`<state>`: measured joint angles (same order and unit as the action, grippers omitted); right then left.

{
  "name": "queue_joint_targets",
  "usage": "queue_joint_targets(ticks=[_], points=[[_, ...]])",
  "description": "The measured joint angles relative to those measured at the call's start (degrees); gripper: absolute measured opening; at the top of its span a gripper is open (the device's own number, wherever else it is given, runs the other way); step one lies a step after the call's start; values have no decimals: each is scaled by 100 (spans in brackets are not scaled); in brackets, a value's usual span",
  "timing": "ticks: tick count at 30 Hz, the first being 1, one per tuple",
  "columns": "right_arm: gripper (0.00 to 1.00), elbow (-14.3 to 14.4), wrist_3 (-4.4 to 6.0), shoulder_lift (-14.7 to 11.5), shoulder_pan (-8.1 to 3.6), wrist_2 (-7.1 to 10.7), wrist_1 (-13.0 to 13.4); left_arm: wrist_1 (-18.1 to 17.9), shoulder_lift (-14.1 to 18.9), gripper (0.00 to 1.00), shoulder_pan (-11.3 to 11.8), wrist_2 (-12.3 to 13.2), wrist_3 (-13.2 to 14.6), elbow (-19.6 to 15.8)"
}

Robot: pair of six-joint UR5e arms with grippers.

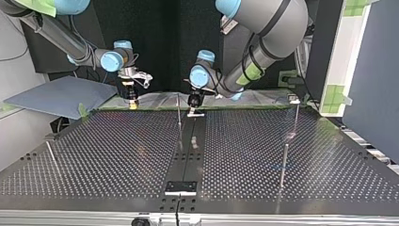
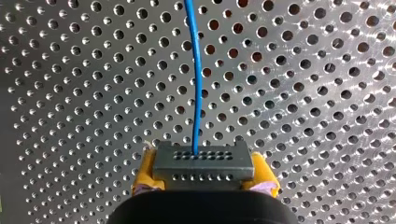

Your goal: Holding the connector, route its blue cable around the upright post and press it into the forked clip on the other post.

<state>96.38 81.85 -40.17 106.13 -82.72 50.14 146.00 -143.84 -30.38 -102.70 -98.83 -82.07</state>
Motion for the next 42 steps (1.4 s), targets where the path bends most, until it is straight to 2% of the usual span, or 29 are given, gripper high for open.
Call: queue_joint_targets(ticks=[11, 19, 29, 42], points=[[0, 0, 0, -1, 0, 0, -10, 554, 6, 100, -87, -9, 499, -74], [0, 0, -1, -2, 0, 0, -12, 831, 16, 100, -291, -172, 643, -387], [0, 1, -4, 1, 0, 0, -38, 607, 108, 100, -467, -431, 607, -636], [0, 0, -34, 1, 0, 1, -82, 192, 307, 100, -513, -657, 268, -923]])
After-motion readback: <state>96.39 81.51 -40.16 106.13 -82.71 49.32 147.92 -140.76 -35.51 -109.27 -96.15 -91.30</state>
